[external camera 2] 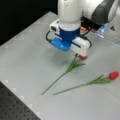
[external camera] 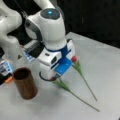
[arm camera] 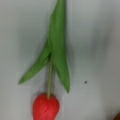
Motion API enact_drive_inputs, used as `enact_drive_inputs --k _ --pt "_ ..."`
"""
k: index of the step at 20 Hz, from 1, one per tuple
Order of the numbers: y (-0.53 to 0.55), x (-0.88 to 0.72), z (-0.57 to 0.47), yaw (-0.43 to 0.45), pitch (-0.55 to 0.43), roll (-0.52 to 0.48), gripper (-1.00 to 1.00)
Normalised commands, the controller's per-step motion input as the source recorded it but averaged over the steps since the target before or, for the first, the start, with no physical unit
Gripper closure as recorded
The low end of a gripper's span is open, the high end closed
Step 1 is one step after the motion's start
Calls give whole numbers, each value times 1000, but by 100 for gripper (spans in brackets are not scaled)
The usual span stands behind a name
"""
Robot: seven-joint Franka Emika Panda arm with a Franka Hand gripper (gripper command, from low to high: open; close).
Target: Flower insertion into a vase
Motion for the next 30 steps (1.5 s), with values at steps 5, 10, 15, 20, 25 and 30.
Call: enact_drive_inputs --k 5,10,15,20,25,30 --pt "-152 256 -110 107 53 -15 -100" --pt "-72 223 -90 32 55 -23 -100" --pt "21 319 -177 16 21 -6 -100" --pt "33 327 -76 35 58 1 -100" --pt "14 329 -86 44 7 -9 -100" --pt "53 301 -200 35 -39 -7 -100"
